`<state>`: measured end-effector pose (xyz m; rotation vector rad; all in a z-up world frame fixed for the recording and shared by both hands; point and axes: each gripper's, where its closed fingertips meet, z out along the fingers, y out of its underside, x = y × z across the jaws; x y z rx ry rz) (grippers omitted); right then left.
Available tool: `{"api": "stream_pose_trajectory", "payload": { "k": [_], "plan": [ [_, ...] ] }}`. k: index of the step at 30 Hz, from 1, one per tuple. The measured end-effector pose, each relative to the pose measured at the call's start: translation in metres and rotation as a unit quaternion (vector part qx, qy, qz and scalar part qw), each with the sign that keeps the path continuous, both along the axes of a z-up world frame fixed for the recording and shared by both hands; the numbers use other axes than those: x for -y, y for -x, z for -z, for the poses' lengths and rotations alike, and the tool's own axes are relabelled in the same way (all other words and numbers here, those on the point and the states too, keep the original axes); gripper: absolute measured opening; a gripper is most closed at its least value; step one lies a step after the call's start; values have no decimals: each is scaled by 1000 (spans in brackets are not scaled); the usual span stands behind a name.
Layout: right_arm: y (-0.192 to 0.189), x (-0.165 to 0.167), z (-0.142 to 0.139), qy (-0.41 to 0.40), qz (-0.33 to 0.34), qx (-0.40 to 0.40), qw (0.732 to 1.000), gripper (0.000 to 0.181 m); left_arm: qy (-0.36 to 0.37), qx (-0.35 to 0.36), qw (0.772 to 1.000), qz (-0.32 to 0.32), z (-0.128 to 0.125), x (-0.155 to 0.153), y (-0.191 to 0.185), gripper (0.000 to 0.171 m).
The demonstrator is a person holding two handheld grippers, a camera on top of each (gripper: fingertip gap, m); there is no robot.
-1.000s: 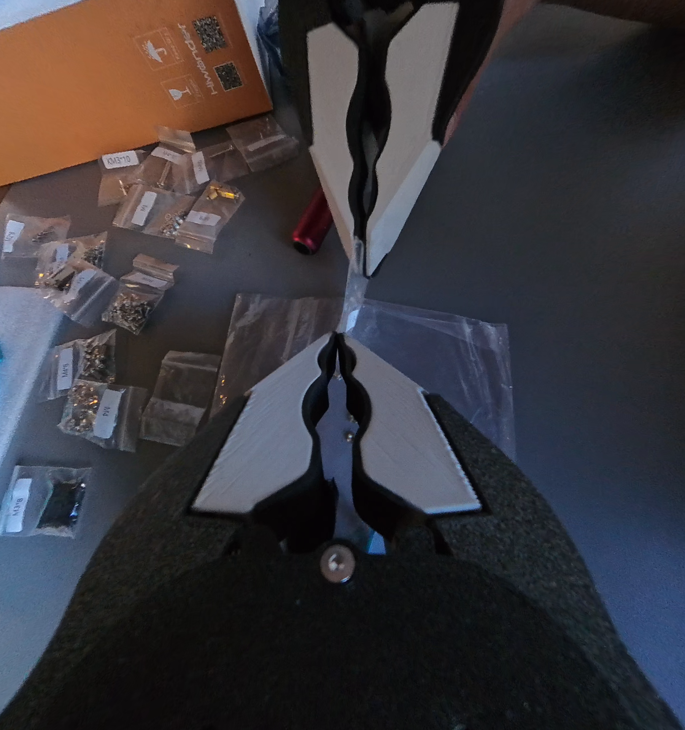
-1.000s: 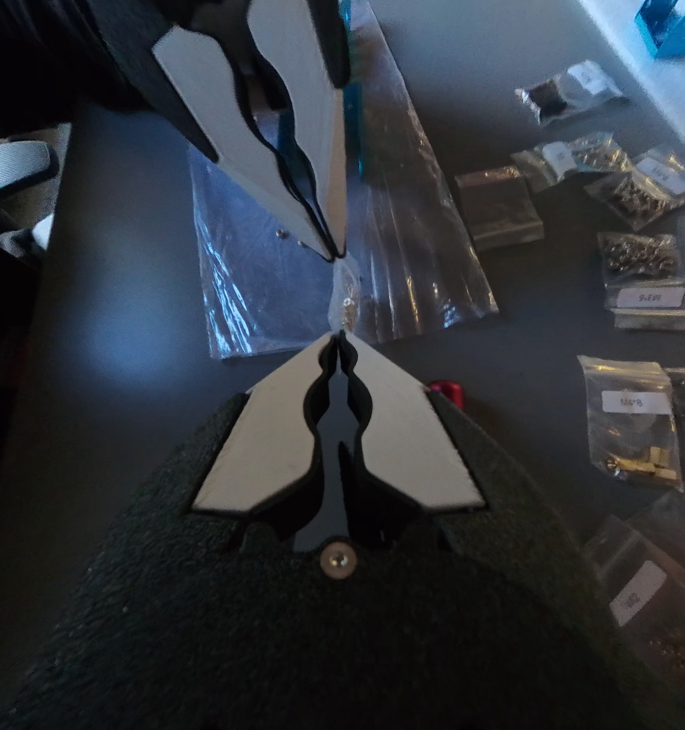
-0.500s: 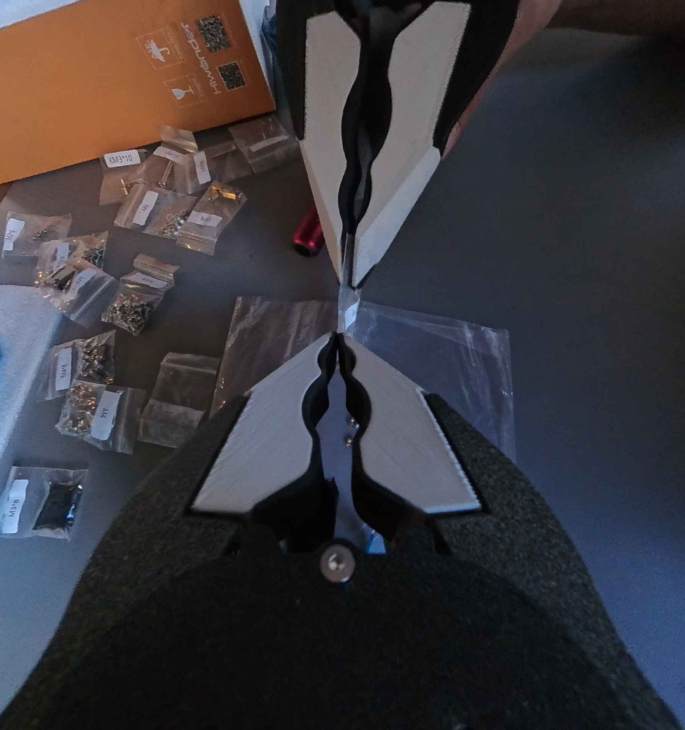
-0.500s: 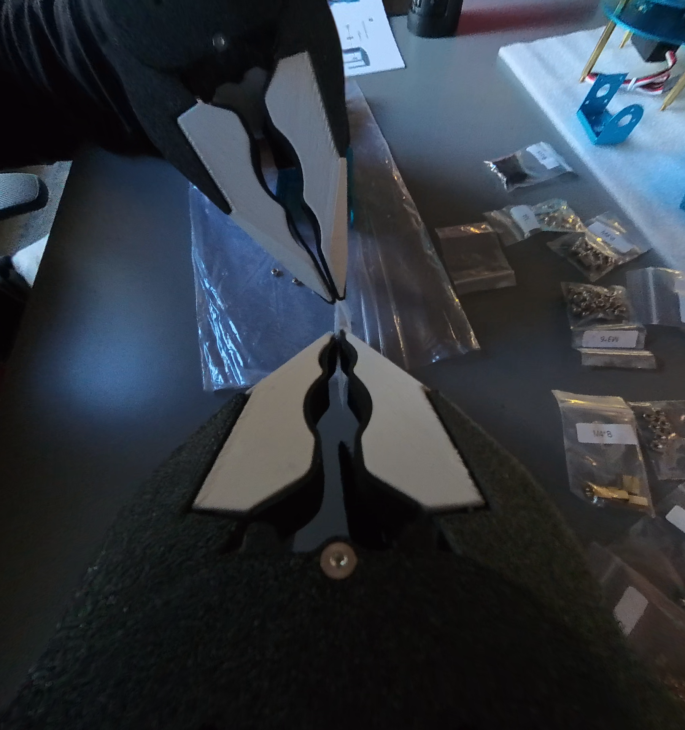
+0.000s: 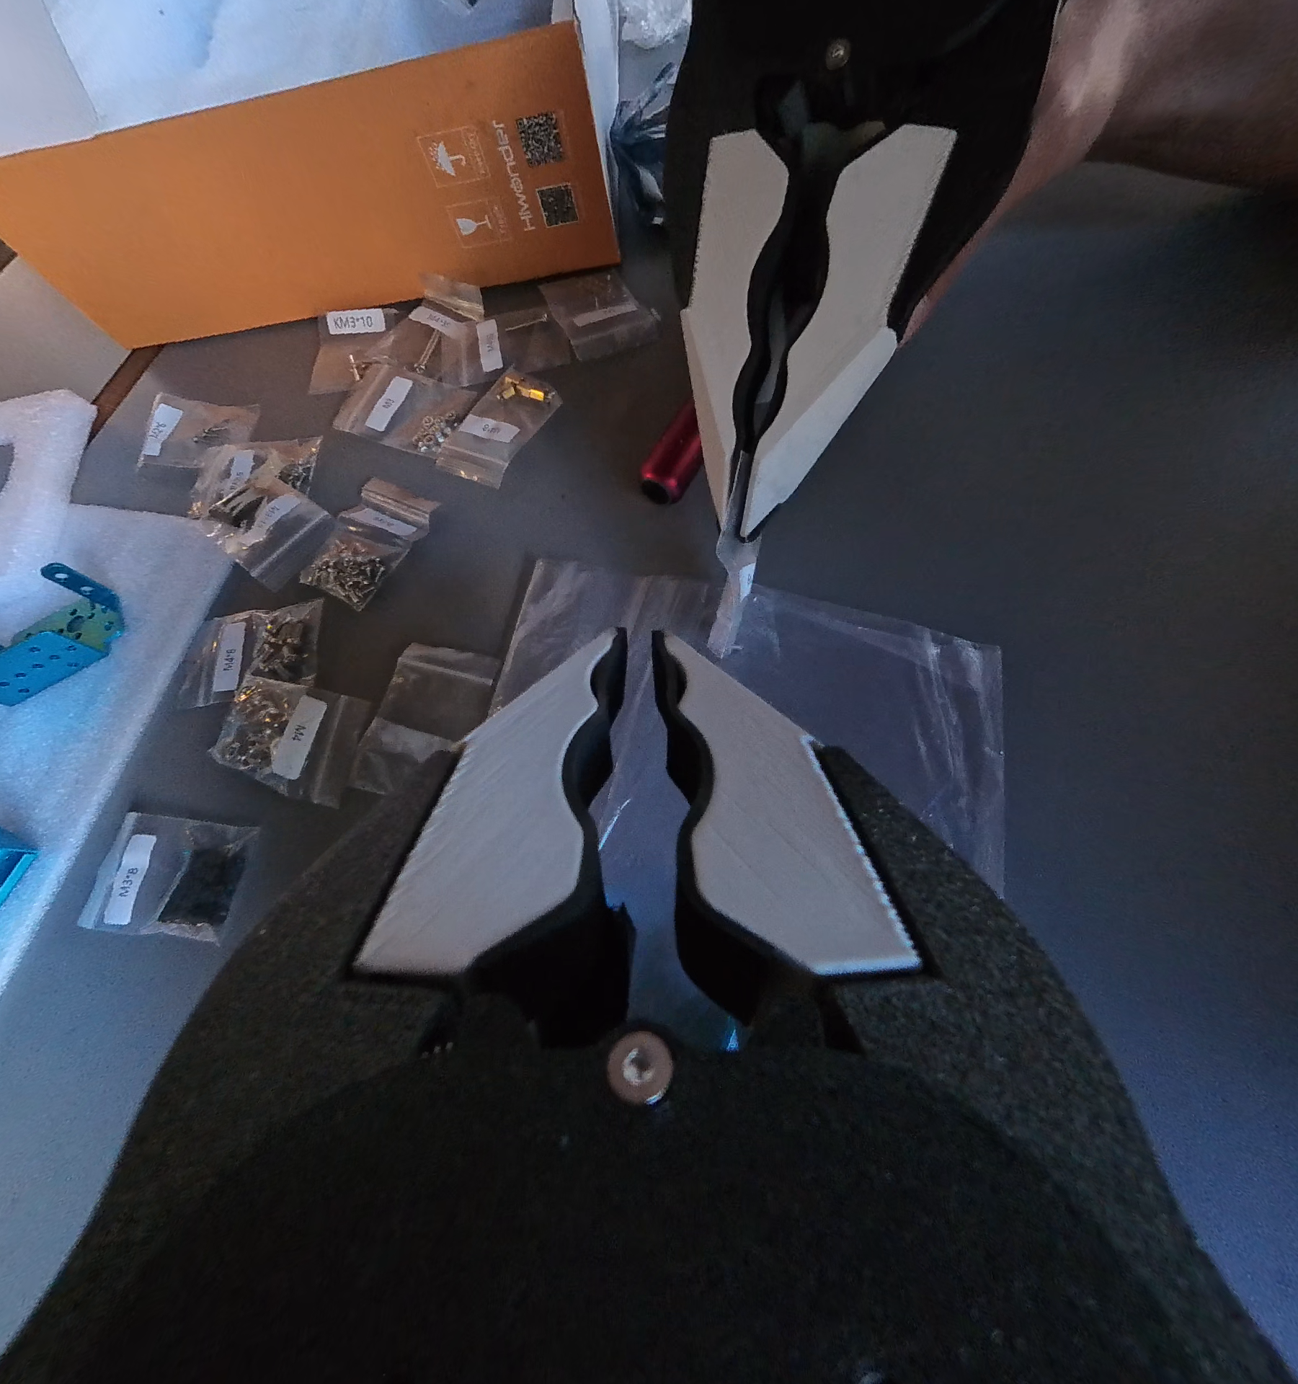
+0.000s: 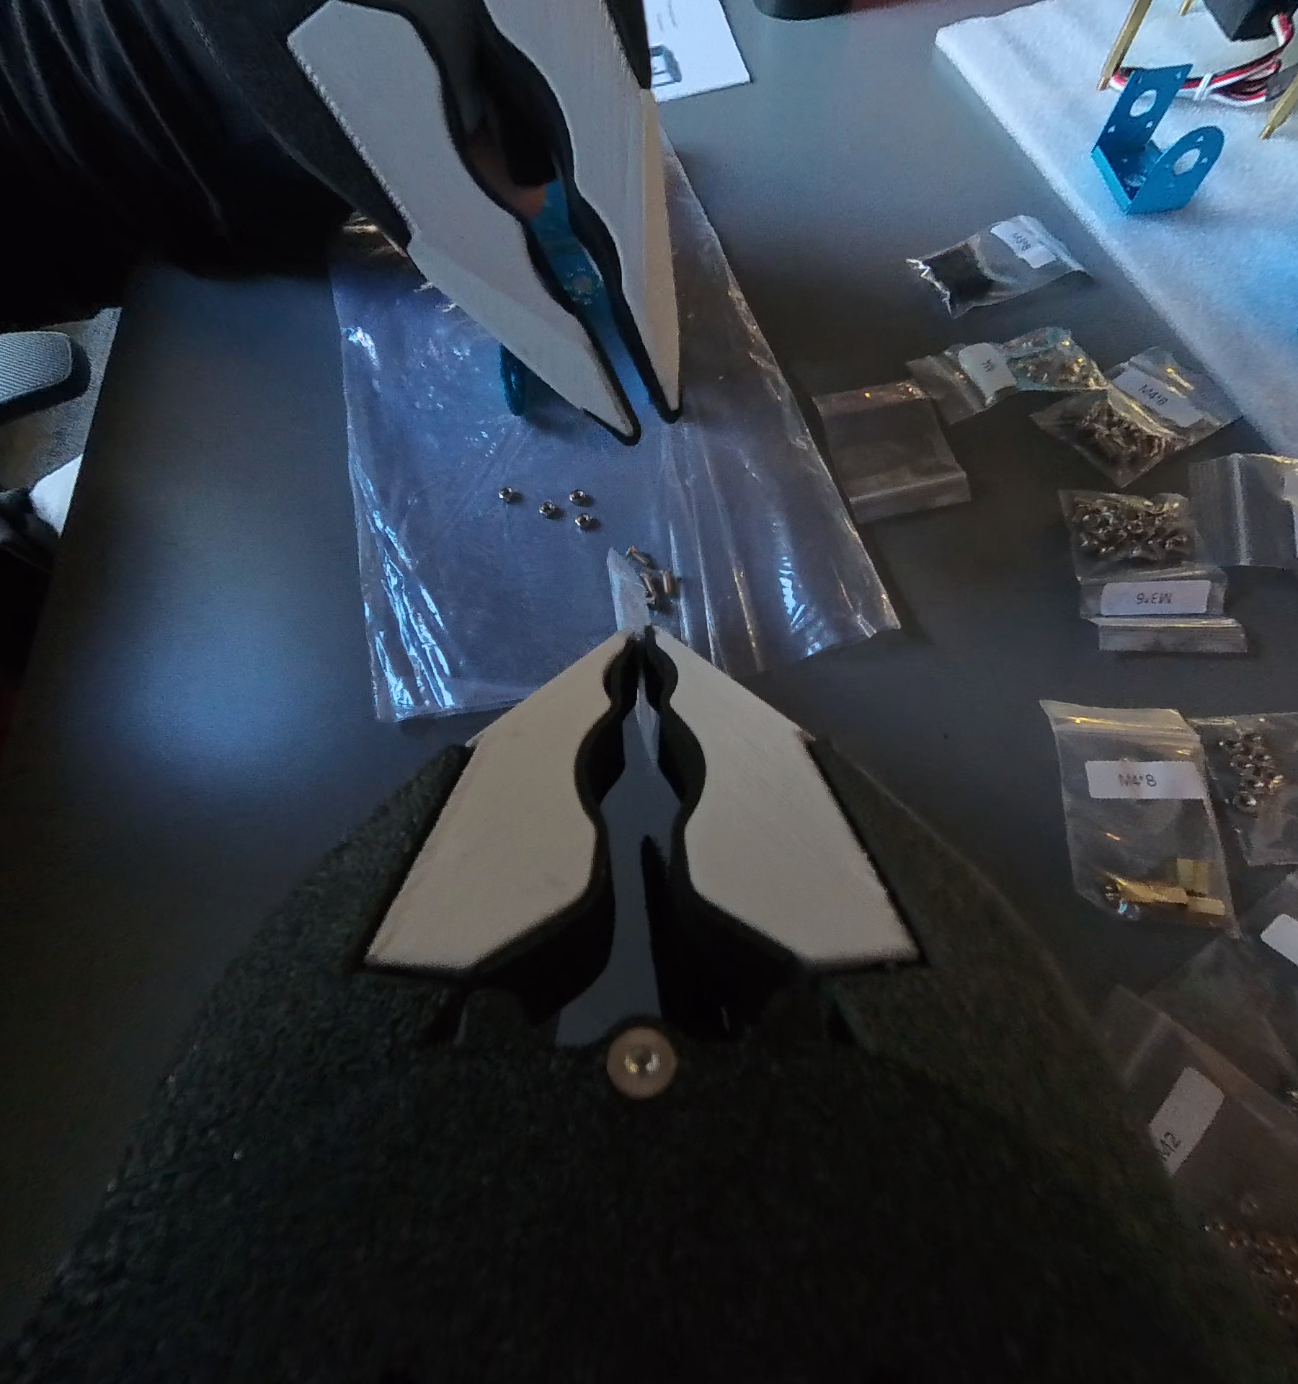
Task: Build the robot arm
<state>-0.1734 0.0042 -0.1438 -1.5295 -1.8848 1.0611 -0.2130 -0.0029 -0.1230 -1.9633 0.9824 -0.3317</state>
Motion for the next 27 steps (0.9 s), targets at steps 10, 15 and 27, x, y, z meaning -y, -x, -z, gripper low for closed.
{"api": "stream_pose_trajectory", "payload": {
  "k": [10, 15, 27],
  "plan": [
    [1, -7, -4, 63, 19, -14, 998, 0, 11, -30, 999, 29, 13, 8, -12, 10],
    [1, -9, -22, 134, 18, -56, 989, 0, 26, -23, 999, 14, 14, 5, -16, 20],
    [-4, -2, -72, 271, -23, -163, 948, 0, 46, 172, 983, 39, -25, 5, -31, 21]
  ]
}}
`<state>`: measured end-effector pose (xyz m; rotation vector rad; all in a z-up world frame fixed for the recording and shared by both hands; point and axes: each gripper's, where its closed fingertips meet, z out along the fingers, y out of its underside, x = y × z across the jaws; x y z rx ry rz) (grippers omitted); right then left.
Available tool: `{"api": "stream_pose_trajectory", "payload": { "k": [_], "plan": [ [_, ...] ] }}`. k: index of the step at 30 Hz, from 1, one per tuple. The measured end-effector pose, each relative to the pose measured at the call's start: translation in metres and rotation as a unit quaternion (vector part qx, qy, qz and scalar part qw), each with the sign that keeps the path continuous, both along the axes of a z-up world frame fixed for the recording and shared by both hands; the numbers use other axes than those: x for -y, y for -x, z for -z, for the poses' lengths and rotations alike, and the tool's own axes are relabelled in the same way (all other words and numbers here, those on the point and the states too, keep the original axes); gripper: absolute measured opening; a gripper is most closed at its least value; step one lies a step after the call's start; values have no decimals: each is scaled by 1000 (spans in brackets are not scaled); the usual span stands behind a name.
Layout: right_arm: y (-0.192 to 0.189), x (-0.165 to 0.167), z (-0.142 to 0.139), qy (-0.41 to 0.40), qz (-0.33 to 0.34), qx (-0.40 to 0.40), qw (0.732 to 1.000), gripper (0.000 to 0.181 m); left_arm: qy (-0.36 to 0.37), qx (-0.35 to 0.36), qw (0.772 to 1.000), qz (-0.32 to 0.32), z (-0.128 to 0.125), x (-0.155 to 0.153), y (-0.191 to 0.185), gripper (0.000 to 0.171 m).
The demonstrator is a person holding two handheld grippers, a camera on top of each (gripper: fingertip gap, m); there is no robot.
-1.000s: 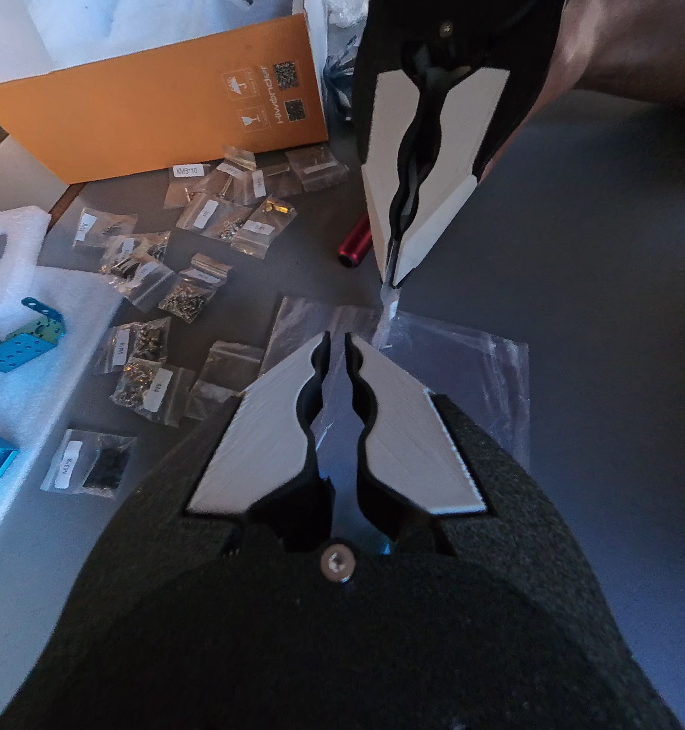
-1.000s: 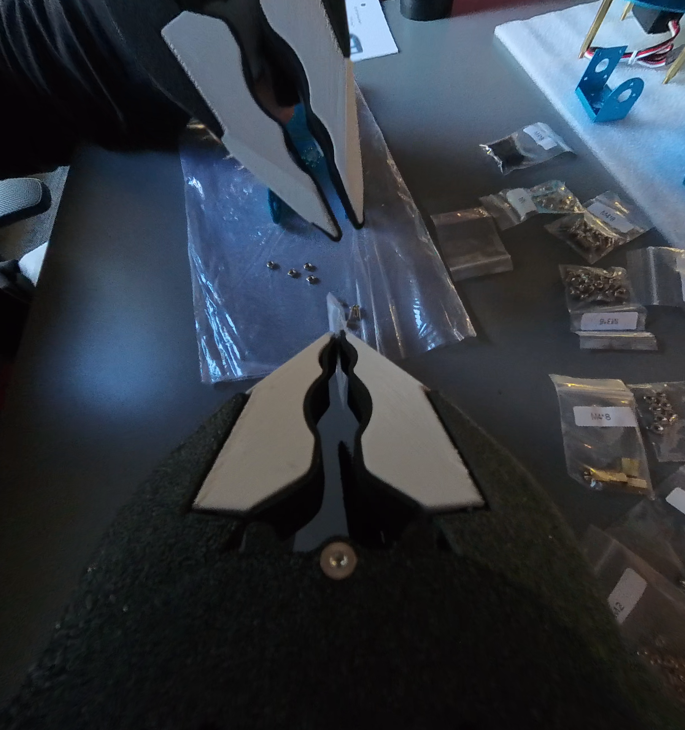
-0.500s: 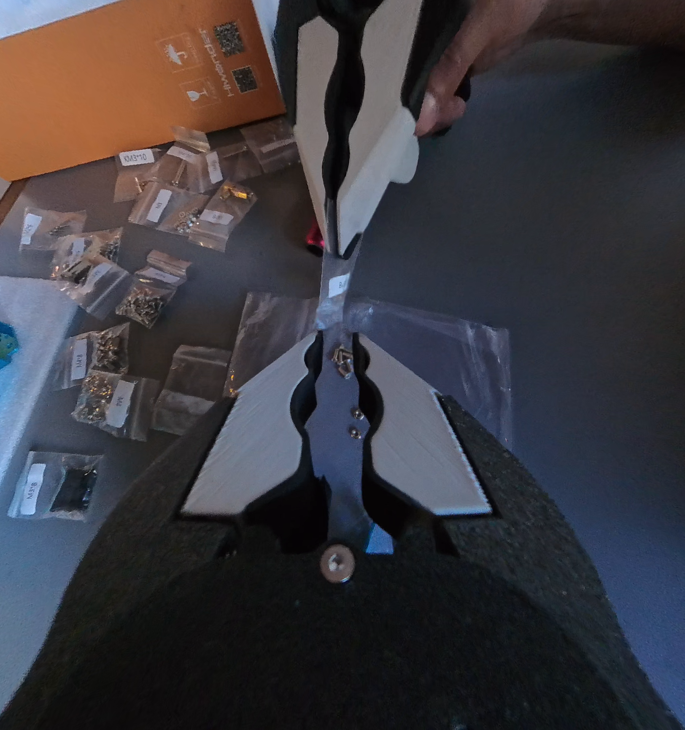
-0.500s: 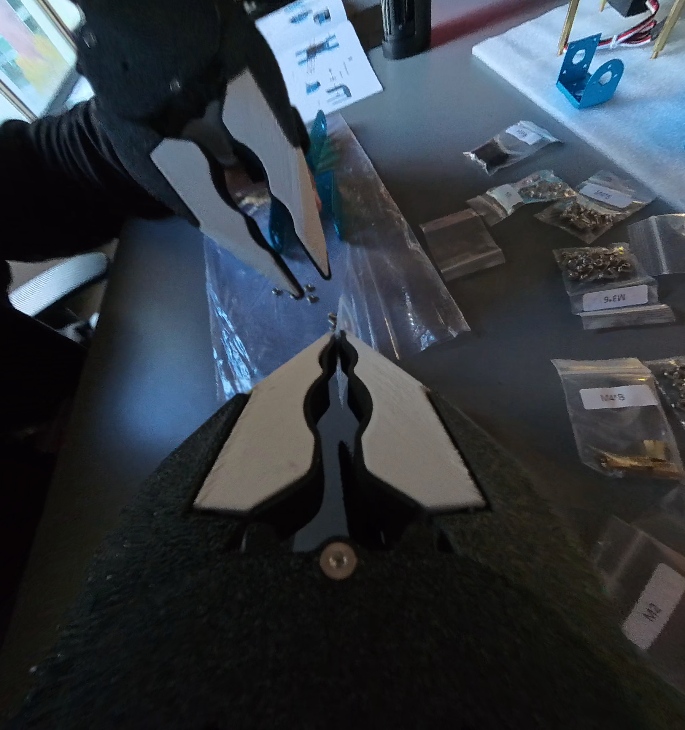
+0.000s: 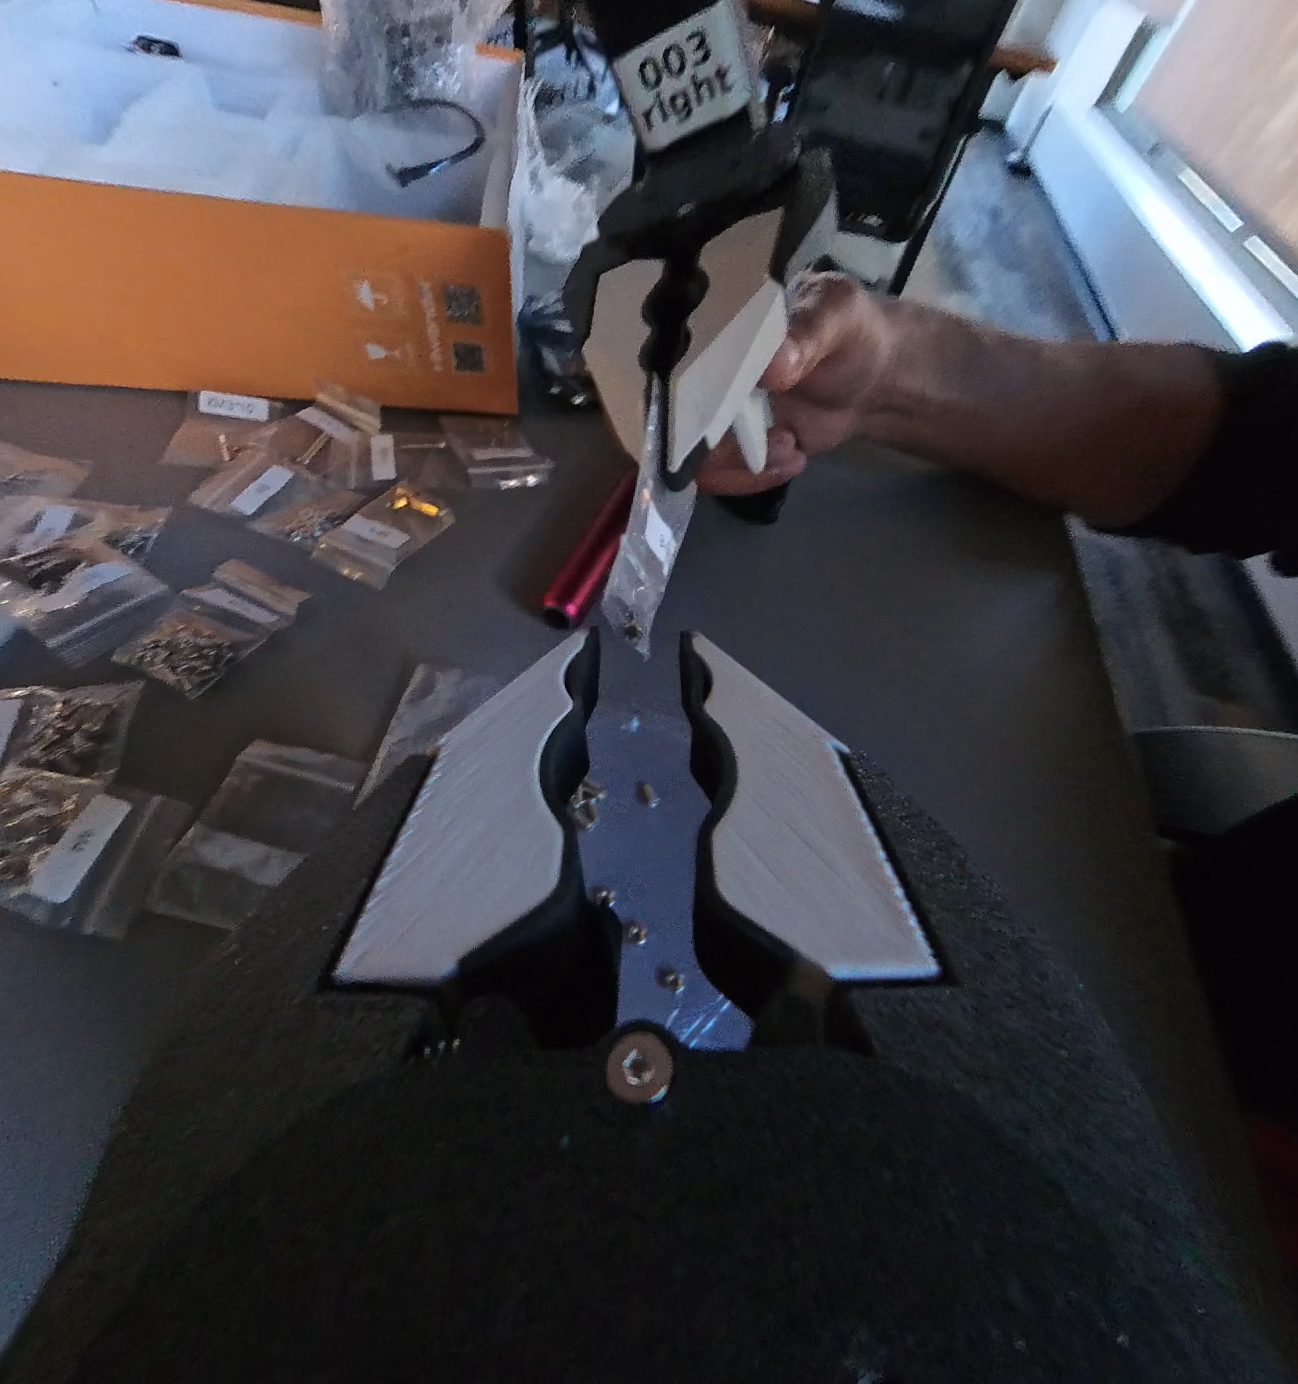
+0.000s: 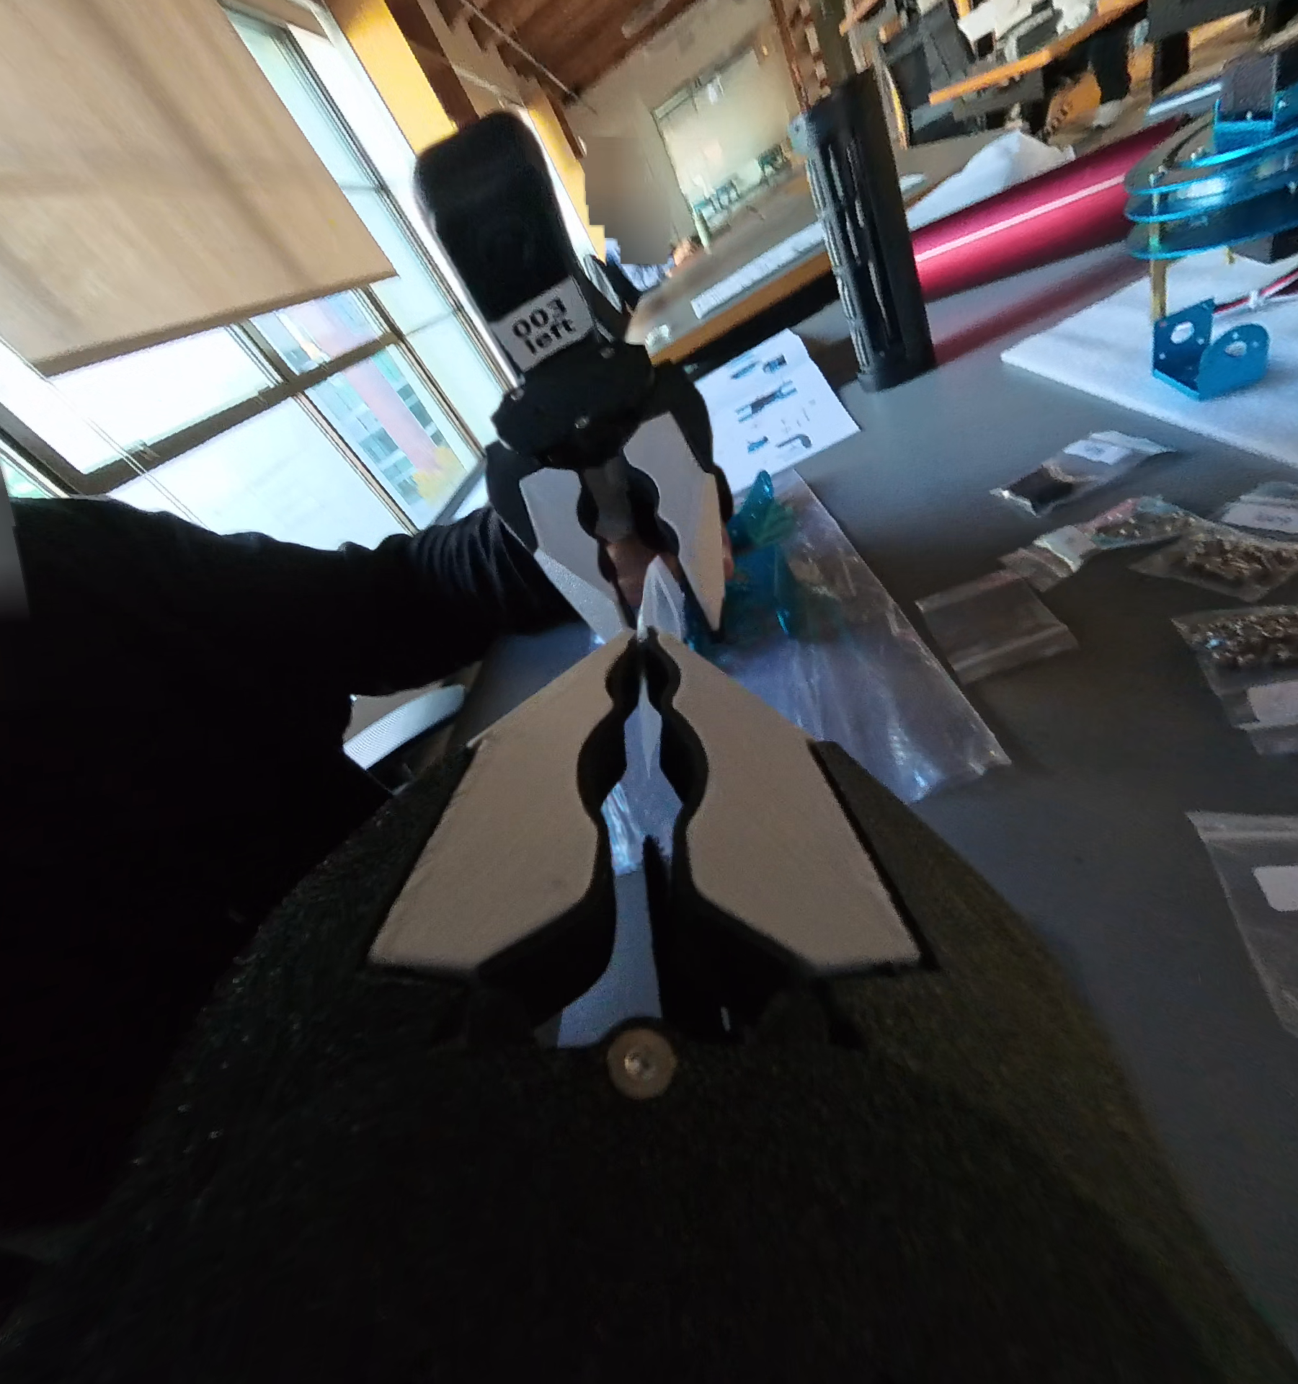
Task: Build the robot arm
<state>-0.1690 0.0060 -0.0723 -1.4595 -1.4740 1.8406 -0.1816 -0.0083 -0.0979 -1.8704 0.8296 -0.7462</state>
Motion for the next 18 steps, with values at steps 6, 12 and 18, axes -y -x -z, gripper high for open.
{"api": "stream_pose_trajectory", "payload": {
  "k": [6, 12, 18],
  "plan": [
    [-2, 3, -21, 71, -14, -57, 996, 0, -27, 48, 998, 6, -19, 4, -7, 12],
    [-5, 2, -31, 100, -19, -81, 992, 0, -29, 70, 997, 5, -25, 4, -8, 9],
    [-6, 3, -34, 108, -22, -88, 990, 0, -38, 98, 994, 3, -38, 5, -5, 4]
  ]
}}
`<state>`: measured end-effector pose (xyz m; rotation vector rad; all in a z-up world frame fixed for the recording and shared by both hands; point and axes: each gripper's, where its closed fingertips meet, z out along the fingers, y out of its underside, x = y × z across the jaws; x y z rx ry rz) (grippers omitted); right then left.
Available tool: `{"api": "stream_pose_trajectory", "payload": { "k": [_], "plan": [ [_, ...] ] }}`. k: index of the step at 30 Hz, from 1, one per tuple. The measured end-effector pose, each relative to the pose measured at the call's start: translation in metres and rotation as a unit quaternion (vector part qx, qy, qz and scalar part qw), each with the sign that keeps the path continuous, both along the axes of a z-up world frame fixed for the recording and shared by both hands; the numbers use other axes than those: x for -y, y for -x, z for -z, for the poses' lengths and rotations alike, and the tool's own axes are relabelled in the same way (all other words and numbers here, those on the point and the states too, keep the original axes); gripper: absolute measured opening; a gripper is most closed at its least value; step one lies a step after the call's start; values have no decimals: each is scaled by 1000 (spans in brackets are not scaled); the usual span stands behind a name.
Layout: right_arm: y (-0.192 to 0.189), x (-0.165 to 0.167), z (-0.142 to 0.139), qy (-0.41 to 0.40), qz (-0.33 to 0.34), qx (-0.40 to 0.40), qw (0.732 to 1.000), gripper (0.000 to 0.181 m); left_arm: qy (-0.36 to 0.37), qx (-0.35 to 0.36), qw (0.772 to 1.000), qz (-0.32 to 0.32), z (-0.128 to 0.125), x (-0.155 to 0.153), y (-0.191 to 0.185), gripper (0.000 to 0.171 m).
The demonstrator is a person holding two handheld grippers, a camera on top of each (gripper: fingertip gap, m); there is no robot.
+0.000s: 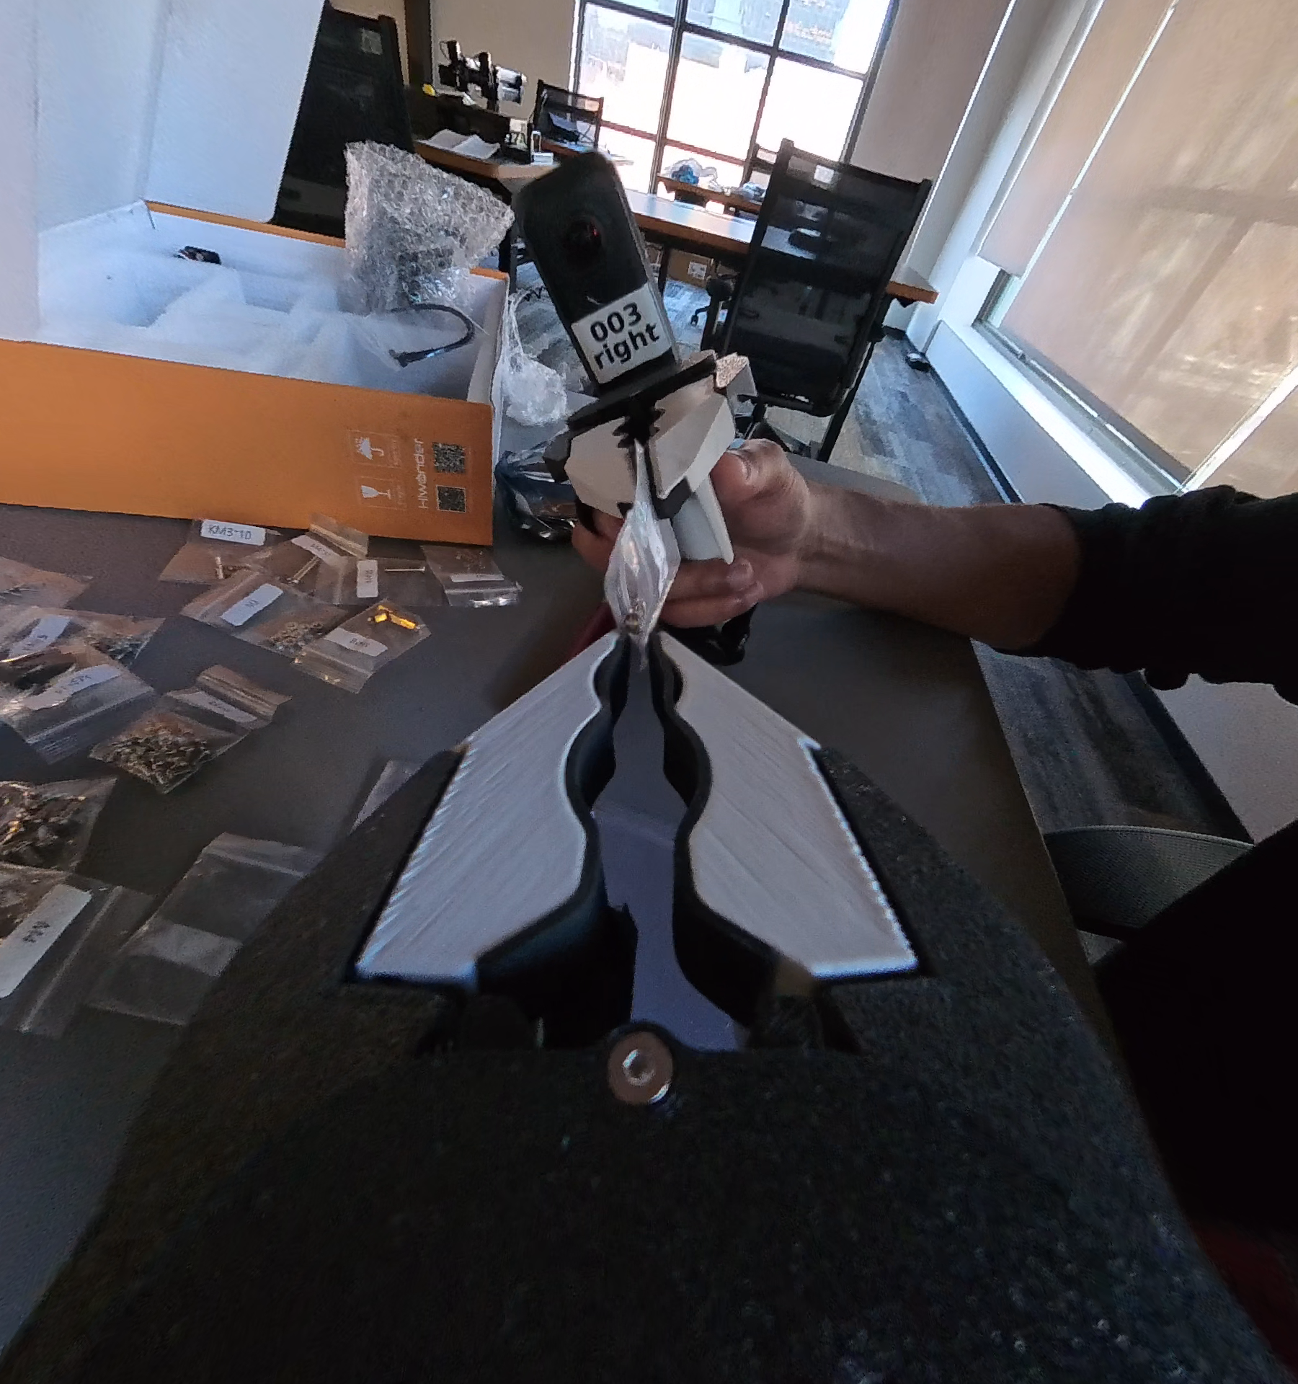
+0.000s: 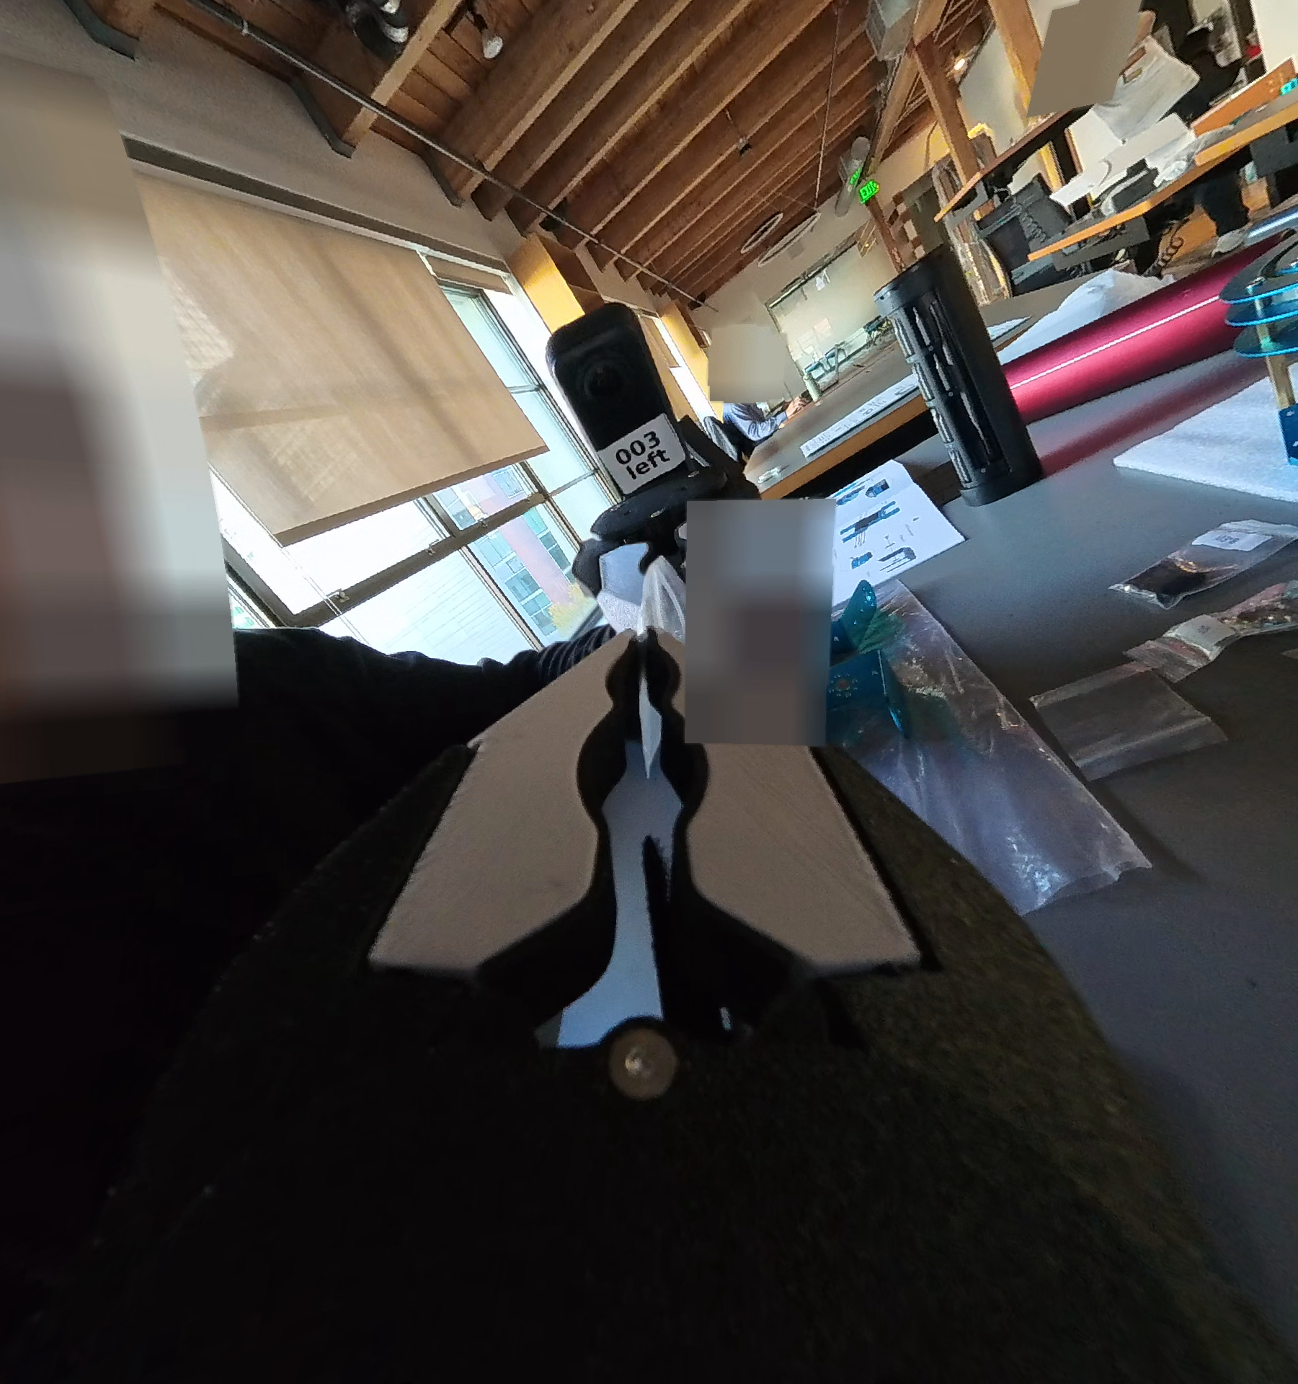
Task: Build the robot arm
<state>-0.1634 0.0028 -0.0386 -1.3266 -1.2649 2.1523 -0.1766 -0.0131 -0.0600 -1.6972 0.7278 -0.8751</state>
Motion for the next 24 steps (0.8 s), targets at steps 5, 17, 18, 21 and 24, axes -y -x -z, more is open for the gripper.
{"api": "stream_pose_trajectory", "payload": {
  "k": [5, 17, 18, 21, 24],
  "plan": [
    [2, 0, 2, -6, 7, 5, 1000, 0, -5, -10, 1000, -2, -3, 1, 3, 0],
    [19, 24, 4, -332, 87, 37, 939, 34, 77, -268, 960, 11, 14, 19, 35, 0],
    [24, 31, 2, -344, 78, 45, 935, 34, 84, -295, 952, 11, 16, 19, 38, 0],
    [35, 34, 5, -376, 73, 68, 921, 28, 121, -337, 933, 26, 26, 27, 39, 0],
    [39, 37, 17, -352, 45, 97, 930, 30, 121, -369, 921, 31, 32, 30, 42, 0]
  ]
}}
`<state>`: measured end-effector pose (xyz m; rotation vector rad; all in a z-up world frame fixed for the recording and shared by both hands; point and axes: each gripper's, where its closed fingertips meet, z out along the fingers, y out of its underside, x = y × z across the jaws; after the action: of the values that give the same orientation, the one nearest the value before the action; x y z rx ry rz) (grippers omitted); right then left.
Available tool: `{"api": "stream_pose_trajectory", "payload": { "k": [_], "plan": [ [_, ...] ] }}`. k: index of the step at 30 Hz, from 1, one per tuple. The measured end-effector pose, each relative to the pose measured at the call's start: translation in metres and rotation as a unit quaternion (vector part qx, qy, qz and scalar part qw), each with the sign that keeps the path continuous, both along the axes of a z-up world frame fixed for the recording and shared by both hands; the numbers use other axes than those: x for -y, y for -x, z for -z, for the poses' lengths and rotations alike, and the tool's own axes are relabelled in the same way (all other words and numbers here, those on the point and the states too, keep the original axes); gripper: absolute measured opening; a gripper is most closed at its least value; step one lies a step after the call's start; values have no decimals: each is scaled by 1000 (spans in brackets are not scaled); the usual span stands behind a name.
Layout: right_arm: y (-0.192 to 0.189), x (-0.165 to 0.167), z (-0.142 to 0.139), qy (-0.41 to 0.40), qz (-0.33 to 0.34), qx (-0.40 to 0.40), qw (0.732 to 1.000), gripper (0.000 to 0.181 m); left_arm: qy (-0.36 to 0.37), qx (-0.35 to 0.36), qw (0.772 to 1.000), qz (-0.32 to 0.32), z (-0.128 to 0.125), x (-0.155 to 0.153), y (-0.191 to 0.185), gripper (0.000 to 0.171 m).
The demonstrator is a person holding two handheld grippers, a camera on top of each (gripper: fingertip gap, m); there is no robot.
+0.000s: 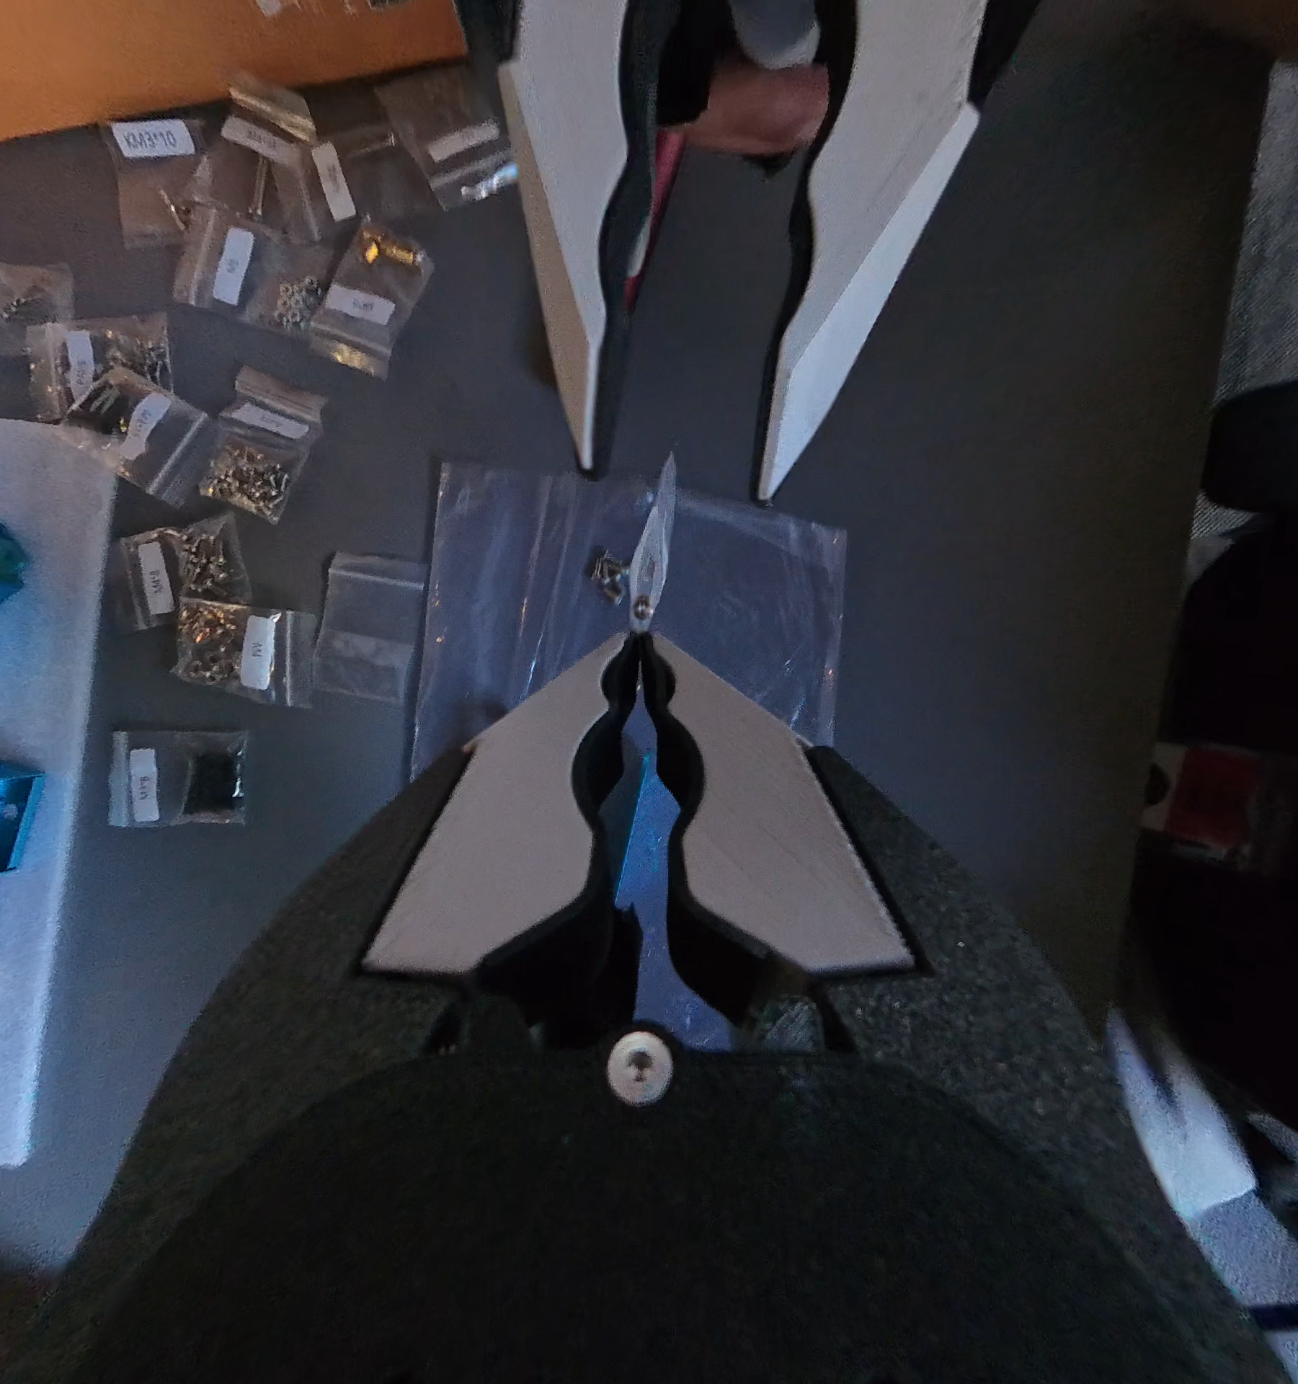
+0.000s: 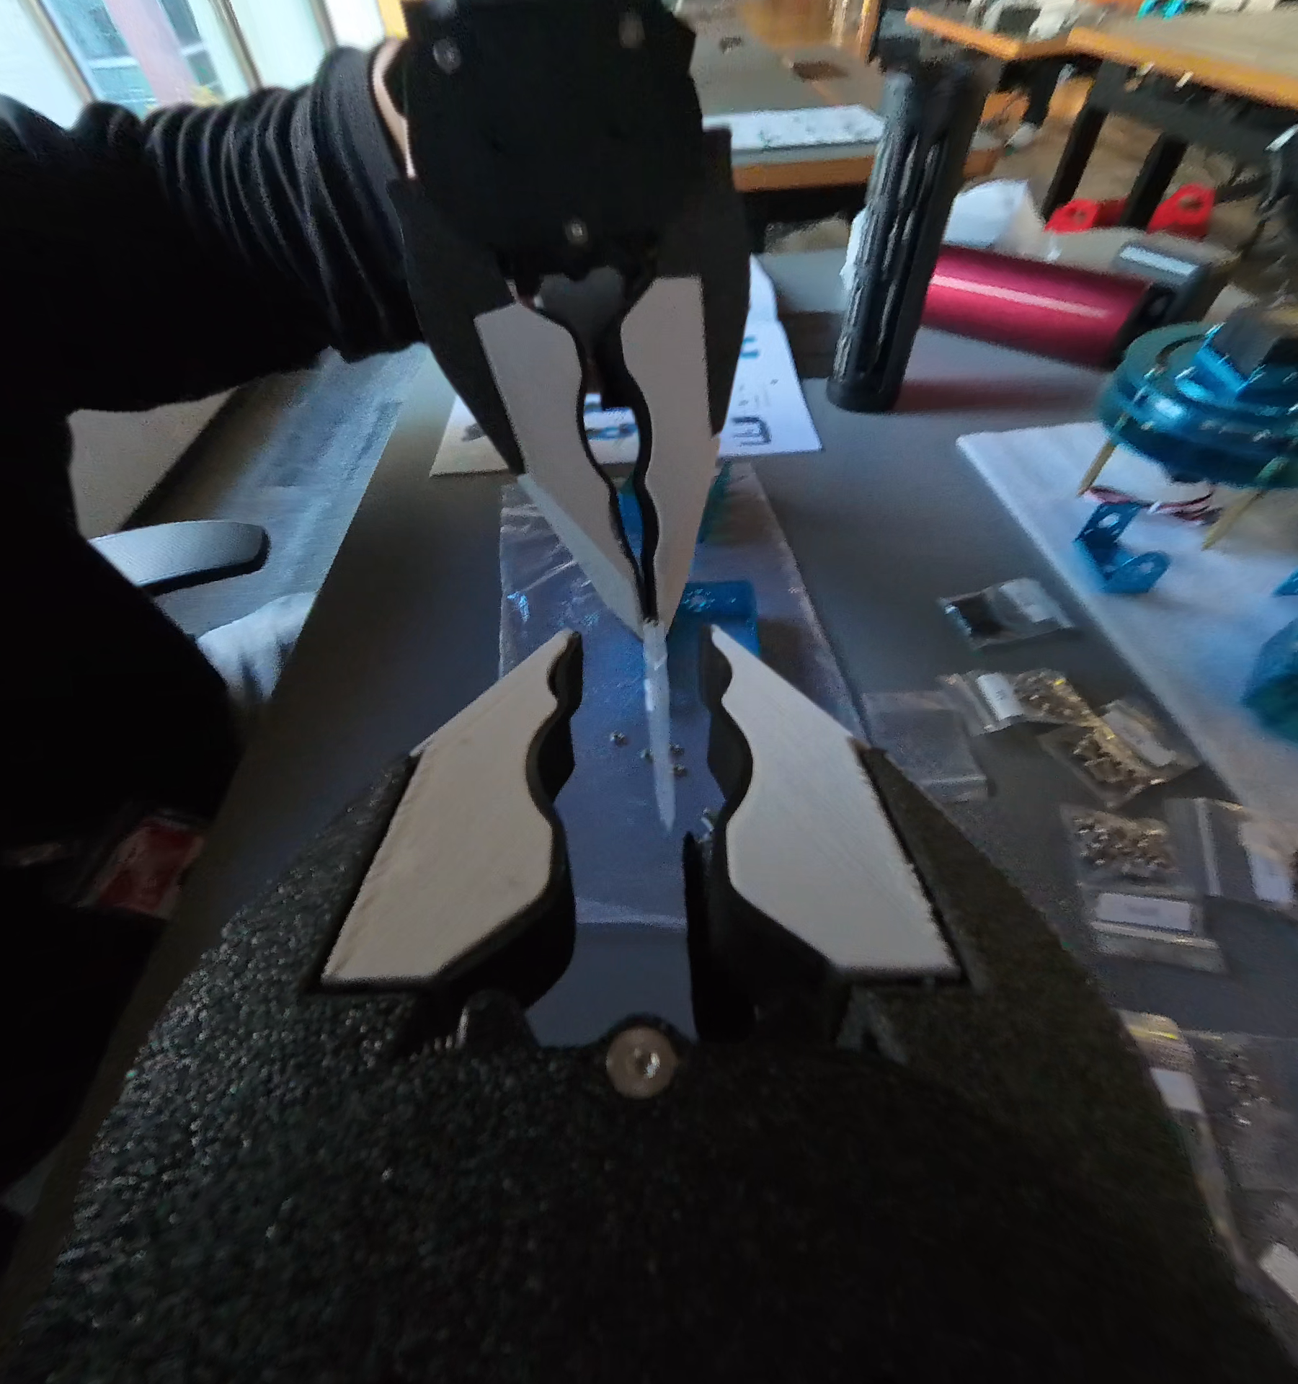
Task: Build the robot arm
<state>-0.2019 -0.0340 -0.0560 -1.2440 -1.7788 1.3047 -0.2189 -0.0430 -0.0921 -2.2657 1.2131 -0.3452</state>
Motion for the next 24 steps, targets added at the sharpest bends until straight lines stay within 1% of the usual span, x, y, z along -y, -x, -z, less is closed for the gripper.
{"api": "stream_pose_trajectory", "payload": {
  "k": [2, 4, 7, 10, 12, 14, 16, 18, 21, 23, 24],
  "plan": [
    [-2, 7, 9, 16, -21, 17, 1000, 25, 5, -11, 1000, 3, 2, 3, 0, 0],
    [-2, 10, 18, 12, -26, 33, 999, 26, 17, -16, 1000, 10, 4, 10, -2, 0],
    [-1, 17, 21, 4, -35, 29, 999, 4, 11, -31, 999, 15, 6, 14, -4, 0],
    [-1, 22, 27, -6, -41, 39, 998, 2, 16, -27, 999, 21, 4, 20, -9, 0],
    [-2, 24, 29, -3, -45, 46, 998, 1, 4, -40, 999, 17, 3, 19, -7, 0],
    [-2, 21, 27, -5, -36, 33, 999, 1, -6, -30, 999, 16, 0, 19, -9, 0],
    [-4, 19, 19, 7, -32, 9, 999, 1, -31, -6, 999, 4, -7, 16, -9, 1],
    [-9, 16, 8, 31, -32, -20, 999, 1, -62, 29, 998, 4, -13, 15, -8, 18],
    [-16, 12, -3, 68, -31, -53, 996, 1, -96, 119, 988, 4, -22, 18, -13, 18],
    [-18, 10, -7, 83, -31, -66, 994, 1, -137, 177, 975, -5, -32, 15, -14, 14],
    [-18, 10, -8, 91, -33, -67, 993, 1, -144, 207, 968, -2, -37, 17, -16, 11]
  ]
}}
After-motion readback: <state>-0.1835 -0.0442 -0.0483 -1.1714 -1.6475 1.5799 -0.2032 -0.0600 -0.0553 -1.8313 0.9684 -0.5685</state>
